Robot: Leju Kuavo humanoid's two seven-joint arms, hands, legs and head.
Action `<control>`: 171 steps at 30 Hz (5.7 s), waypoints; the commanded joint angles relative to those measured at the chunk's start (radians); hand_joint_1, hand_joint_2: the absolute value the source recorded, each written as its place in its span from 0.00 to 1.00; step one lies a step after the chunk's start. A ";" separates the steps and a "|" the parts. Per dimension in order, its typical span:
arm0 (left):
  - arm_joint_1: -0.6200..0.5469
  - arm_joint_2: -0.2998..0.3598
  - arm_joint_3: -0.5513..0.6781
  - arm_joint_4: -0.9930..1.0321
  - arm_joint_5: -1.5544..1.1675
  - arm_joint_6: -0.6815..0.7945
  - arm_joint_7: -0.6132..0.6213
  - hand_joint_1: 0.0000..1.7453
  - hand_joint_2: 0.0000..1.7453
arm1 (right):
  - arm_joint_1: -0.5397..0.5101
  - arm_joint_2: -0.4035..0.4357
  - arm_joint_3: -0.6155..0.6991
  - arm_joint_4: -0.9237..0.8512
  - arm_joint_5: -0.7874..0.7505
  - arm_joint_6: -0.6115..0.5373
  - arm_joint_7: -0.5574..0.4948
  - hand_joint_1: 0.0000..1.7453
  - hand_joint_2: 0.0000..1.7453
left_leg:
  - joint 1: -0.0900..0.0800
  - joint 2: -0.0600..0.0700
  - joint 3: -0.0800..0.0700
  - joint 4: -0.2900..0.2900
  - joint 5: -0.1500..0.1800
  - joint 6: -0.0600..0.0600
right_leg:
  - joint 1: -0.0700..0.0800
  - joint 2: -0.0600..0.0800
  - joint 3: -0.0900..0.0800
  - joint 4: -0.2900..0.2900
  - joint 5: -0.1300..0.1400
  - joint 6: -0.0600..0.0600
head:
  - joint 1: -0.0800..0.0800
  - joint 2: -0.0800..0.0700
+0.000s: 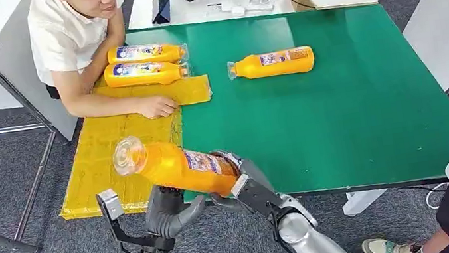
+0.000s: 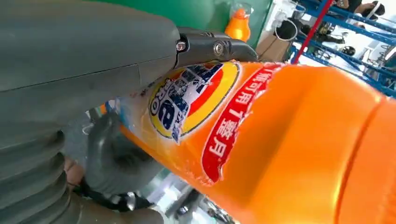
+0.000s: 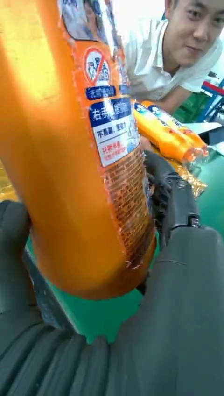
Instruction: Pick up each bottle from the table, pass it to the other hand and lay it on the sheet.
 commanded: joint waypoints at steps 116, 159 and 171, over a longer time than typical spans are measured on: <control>-0.431 -0.004 0.318 0.660 -0.790 -0.045 -0.171 0.00 1.00 | 0.135 -0.003 0.088 0.026 0.008 -0.235 -0.145 0.00 0.00 | 0.000 -0.002 0.009 -0.001 0.002 -0.004 | 0.000 -0.004 0.007 0.002 0.000 -0.006 | 0.000 0.000; -0.033 0.026 0.059 -0.062 -0.382 0.273 -0.119 0.00 1.00 | -0.136 -0.293 -0.224 0.287 0.723 -0.631 0.286 0.00 1.00 | -0.001 0.000 0.001 -0.001 0.003 -0.003 | 0.000 -0.002 -0.001 0.002 0.002 -0.005 | 0.000 0.000; -0.092 0.002 0.026 0.035 -0.383 0.275 -0.099 0.00 1.00 | -0.331 -0.252 -0.157 0.498 0.802 -0.454 0.365 0.00 1.00 | -0.002 0.002 0.002 0.000 0.002 -0.004 | -0.001 0.001 -0.001 0.003 0.002 -0.006 | -0.001 0.000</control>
